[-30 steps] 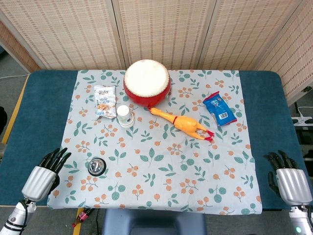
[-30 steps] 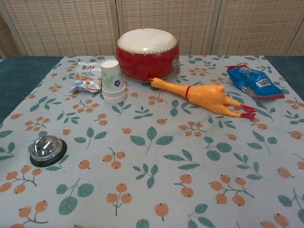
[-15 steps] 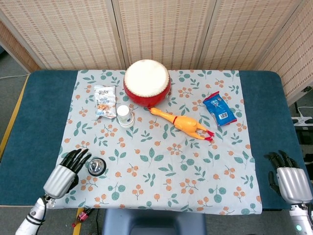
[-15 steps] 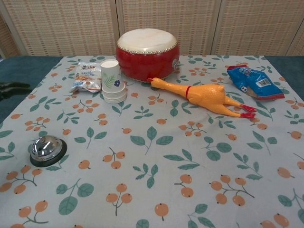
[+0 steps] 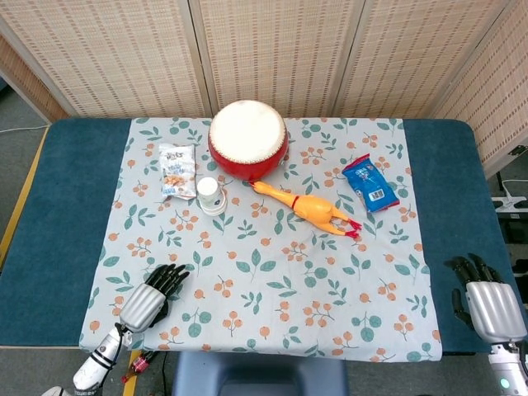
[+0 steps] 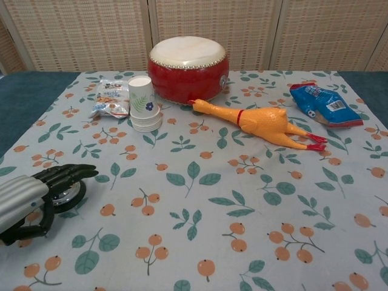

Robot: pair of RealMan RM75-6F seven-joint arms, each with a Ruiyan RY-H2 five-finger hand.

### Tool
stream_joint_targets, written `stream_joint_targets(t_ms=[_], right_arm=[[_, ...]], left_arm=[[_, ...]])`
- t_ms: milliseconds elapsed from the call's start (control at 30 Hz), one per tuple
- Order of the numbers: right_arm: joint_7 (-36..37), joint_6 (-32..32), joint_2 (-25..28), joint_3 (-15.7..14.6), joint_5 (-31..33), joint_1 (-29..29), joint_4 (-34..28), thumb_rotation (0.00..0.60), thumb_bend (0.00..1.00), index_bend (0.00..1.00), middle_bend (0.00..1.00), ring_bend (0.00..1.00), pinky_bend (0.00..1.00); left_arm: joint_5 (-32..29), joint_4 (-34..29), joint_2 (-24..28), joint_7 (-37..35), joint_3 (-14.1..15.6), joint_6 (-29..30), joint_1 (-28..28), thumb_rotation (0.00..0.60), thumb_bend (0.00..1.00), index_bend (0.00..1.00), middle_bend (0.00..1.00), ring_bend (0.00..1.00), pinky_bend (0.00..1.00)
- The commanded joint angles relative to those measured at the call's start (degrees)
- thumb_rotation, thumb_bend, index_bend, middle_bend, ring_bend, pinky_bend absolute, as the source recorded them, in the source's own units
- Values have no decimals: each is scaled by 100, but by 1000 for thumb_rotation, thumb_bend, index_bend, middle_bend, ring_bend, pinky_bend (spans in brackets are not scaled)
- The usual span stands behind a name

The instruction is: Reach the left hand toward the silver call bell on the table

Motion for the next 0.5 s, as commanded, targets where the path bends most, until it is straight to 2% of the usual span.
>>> stream_joint_targets(t_ms=[33,133,200,367,500], right_arm=[[-8,-12,-2,7,15,8,3,600,593,223,168,80,232],[-13,-26,2,0,12,13,5,600,593,224,169,80,232],[3,-21,9,-12,-8,7,-8,600,593,224,168,81,232],[41,-53,6,6,15,30,14,600,593,232,169,80,232],[-5,-140,-1,30,121,69,18,600,593,232,168,80,232]], left_arm=[[-36,884,-564,-579,196,-129,10,600,1000,0,0,0,118],[-45,1020,-591,-678,167,119,14,600,1000,0,0,0,118],[-21,898,-470,-623,124,441,0,600,1000,0,0,0,118],[243,-149,346,7,17,1537,-97,600,1000,0,0,0,119],[380,-1321,1245,675,40,1777,-132,600,1000,0,0,0,128]])
